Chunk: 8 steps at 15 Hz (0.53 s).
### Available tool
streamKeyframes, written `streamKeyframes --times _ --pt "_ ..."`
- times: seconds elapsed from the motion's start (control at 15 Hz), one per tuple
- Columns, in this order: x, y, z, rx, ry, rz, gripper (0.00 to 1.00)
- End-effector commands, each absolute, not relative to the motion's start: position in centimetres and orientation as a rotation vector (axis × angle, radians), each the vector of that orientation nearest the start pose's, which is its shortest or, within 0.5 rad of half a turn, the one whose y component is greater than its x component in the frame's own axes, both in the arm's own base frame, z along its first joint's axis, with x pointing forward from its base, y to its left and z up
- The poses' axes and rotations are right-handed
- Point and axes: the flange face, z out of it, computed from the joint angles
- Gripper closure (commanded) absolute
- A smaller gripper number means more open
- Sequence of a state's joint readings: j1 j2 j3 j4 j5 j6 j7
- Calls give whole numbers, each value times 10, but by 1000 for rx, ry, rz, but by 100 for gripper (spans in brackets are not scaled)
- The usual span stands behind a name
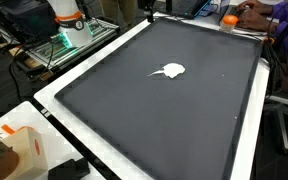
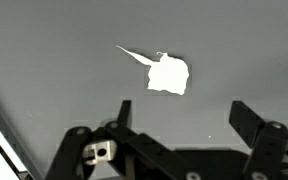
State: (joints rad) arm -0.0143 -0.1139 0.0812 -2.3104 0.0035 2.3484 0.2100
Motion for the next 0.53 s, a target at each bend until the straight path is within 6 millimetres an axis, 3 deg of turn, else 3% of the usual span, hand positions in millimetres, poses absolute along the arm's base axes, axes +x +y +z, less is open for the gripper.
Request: streamKeyframes --times 0.0,0.2,0.47 --pt "508 36 408 -3109 226 -237 0" --pt "509 35 406 -3110 228 -232 0" --pt "483 20 428 -3026 193 -289 0"
